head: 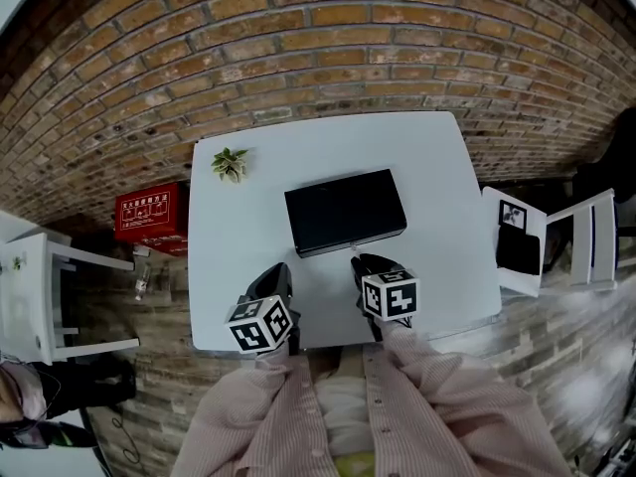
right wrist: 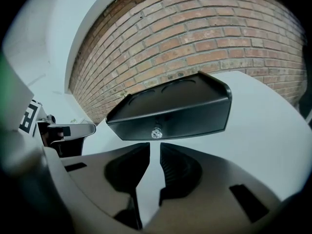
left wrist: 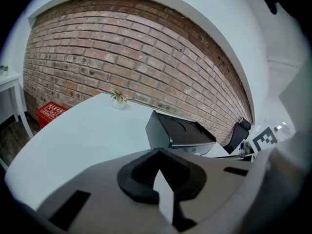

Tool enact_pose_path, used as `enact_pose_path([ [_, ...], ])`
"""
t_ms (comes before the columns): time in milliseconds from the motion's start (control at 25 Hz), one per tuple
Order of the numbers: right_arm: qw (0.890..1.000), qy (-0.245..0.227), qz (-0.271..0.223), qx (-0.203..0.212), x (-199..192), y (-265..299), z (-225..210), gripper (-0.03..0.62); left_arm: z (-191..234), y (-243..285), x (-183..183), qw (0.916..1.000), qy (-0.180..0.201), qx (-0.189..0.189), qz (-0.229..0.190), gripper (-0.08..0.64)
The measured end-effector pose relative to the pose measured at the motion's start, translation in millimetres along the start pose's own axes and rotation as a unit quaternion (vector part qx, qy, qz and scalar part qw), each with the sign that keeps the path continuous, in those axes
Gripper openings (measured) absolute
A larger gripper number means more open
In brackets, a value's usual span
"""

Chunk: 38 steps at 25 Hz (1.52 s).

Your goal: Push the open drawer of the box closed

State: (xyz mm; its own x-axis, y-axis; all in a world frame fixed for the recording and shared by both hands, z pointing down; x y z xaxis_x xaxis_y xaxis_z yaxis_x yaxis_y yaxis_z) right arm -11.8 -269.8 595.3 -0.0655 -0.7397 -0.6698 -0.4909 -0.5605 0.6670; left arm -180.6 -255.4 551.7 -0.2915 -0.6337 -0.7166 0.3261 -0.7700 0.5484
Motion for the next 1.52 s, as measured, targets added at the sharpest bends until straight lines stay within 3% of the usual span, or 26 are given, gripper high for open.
enact_pose_path([
  [560, 0.994, -0.044, -0.096, 0.034, 35, -65, 19, 0.02, -24, -41, 23, 0.9964, 0.058, -0.013, -0.062, -0.005],
  [1000, 0.964, -0.083, -0.24, 0.075, 87, -130, 33, 0.003, -50, -79, 55, 0.9829, 0.129, -0.024, -0.129, -0.005],
  [1520, 0.931, -0.134, -0.328, 0.084, 120, -185, 41, 0.003, -74, -116, 89, 0.9648, 0.165, -0.048, -0.199, -0.005],
])
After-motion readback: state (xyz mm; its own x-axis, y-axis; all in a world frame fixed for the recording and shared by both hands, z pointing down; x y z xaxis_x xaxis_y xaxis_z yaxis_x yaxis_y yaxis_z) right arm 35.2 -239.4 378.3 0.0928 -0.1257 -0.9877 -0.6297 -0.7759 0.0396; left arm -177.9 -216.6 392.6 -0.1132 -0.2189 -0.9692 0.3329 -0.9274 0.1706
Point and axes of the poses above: the fingertips, and each gripper's own axes: y forward along the fingers, z to its left, x out of its top, the point moved 1 cm from there along -y, backward along the fingers, and after that the axes turned 3 degrees about -y, right-handed, at the moved point
